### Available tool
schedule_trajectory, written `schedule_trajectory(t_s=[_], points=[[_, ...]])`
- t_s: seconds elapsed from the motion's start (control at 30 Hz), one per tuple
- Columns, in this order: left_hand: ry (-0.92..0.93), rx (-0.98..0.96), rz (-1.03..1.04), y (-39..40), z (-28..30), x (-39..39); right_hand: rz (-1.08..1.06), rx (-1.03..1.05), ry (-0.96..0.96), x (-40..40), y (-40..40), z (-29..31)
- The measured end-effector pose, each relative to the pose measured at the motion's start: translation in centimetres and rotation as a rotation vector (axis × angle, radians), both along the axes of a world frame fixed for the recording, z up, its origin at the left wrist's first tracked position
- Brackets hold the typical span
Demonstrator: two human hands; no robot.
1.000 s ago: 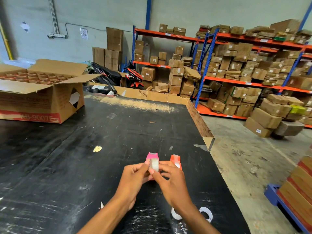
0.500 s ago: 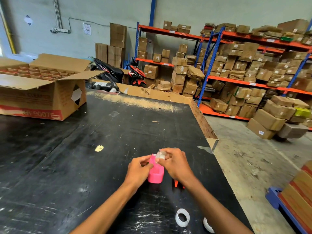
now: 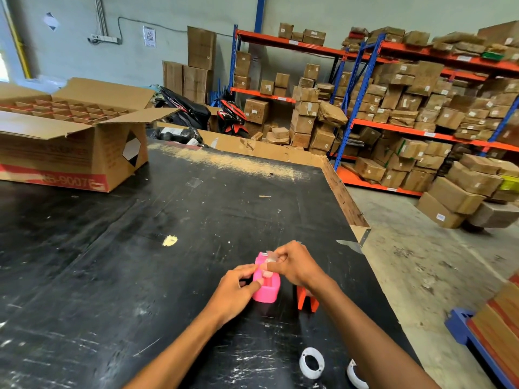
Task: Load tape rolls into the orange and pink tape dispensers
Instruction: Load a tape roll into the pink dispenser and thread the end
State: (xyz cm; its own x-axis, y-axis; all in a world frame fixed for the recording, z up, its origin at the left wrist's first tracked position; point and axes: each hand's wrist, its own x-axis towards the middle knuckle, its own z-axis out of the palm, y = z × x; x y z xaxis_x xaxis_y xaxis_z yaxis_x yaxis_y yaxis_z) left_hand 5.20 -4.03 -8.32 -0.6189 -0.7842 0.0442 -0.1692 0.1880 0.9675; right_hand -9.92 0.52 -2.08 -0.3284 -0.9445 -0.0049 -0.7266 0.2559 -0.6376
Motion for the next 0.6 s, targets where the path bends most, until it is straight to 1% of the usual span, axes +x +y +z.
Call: schedule_trajectory(t_s=[0.13, 0.37, 0.47, 0.6], points=[[-0.006, -0.004, -0.004, -0.2, 0.0, 0.0, 0.062, 0.070, 0.063, -0.2, -0.1, 1.0], [-0.006, -0.029, -0.019, -0.2, 0.1, 0.0, 0.100, 0.169, 0.160, 0.7, -0.8, 2.2], [0.016, -0.029, 0.007, -0.1, -0.1, 0.0, 0.079, 0.139, 0.137, 0.5, -0.7, 2.0], [0.043, -0.049, 0.022, 0.2, -0.4, 0.0, 0.061, 0.092, 0.029, 0.4, 0.1, 1.5]])
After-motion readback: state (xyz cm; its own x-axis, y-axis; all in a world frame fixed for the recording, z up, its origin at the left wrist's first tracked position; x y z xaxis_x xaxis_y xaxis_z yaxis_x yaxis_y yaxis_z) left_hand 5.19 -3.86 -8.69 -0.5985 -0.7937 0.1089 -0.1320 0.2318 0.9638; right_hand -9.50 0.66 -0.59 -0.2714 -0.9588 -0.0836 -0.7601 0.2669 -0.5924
